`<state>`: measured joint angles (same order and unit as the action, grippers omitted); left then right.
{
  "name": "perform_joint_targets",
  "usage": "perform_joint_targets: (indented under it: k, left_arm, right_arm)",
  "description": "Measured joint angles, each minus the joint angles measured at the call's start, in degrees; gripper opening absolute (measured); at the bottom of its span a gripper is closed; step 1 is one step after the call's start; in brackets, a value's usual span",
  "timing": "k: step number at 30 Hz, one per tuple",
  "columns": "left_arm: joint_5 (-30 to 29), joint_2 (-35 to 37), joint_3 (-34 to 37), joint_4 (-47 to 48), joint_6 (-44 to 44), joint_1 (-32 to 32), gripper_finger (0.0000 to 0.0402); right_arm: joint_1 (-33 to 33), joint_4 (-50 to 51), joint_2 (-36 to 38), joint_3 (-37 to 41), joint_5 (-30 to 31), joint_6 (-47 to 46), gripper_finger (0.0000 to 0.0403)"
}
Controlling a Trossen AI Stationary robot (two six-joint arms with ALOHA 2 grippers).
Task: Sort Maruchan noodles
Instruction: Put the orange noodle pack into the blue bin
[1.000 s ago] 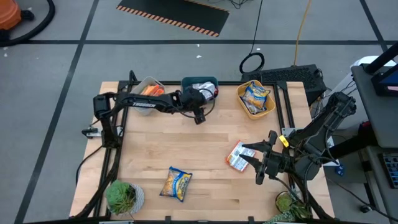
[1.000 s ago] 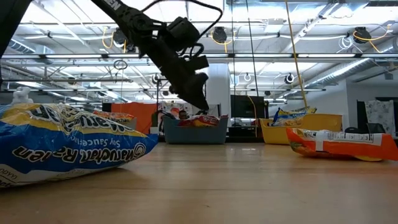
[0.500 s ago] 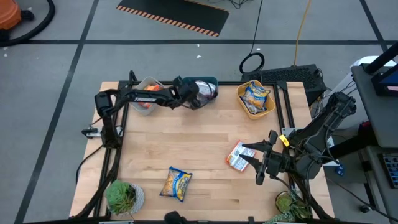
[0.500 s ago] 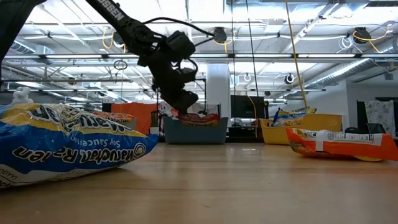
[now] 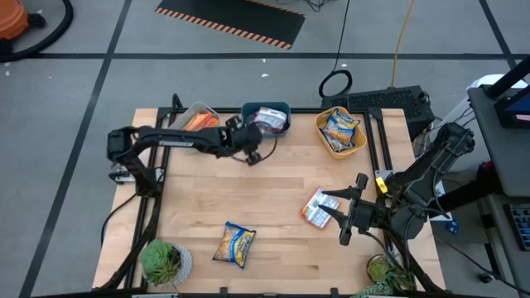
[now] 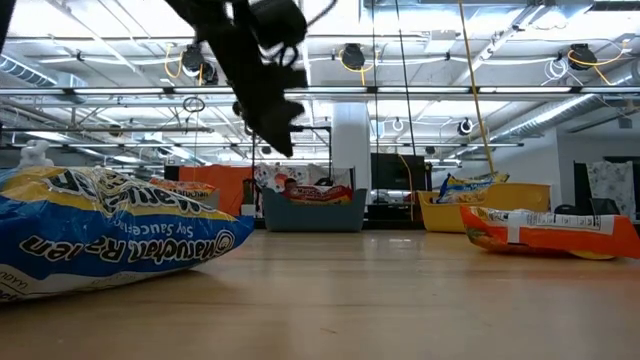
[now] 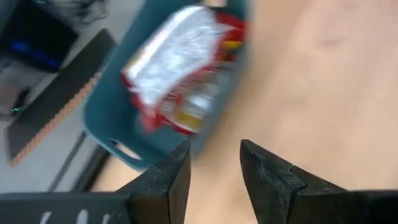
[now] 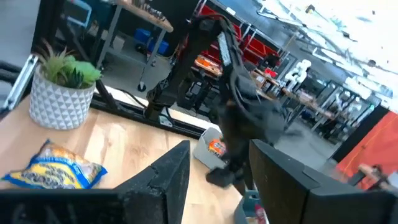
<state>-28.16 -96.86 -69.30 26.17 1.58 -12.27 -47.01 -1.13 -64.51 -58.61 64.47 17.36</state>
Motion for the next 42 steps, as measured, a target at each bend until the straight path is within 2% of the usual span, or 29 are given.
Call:
perform_joint_targets:
  k: [5, 13, 19, 22, 25, 28, 34, 38, 42]
  left_arm:
    - [2.3, 4.9, 0.0, 3.8, 3.9, 8.8, 0.0145]
    - [2.3, 7.7, 0.0, 3.0, 1.7, 22.0, 0.0145]
    - [1.1, 7.7, 0.0, 2.0, -0.2, 25.7, 0.0145]
    - [1.1, 7.7, 0.0, 1.6, 0.9, 26.1, 0.0145]
    - [1.1, 7.7, 0.0, 1.0, 3.1, 26.9, 0.0145]
    - [2.0, 7.7, 0.0, 1.1, 6.1, 28.7, 0.0145]
    - [2.1, 12.3, -0.6, 4.4, 11.8, 34.2, 0.0145]
    - [-3.9, 16.8, -0.4, 7.4, 15.3, 38.1, 0.0145]
    - [-6.9, 19.0, -0.4, 7.4, 15.7, 41.9, 0.0145]
  right_arm:
    - [0.1, -0.9, 0.0, 0.0, 0.0, -2.8, 0.0162]
    - [-0.4, -8.2, -3.7, 0.0, -0.2, -4.0, 0.0162]
    - [0.5, -7.1, -10.7, -4.7, 3.5, -6.9, 0.0162]
    - [2.0, -6.7, -15.9, -8.1, 3.0, -8.3, 0.0162]
    - [4.1, -5.6, -21.1, -12.4, -1.0, -10.6, 0.0162]
    - [6.6, -0.1, -25.9, -17.5, -7.8, -15.9, 0.0162]
    - [10.7, 24.5, -32.9, -27.2, -22.7, -34.8, 0.0162]
    - [13.0, 33.9, -34.7, -27.5, -29.2, -44.0, 0.0162]
    - [15.9, 36.2, -36.0, -24.9, -30.8, -44.5, 0.0162]
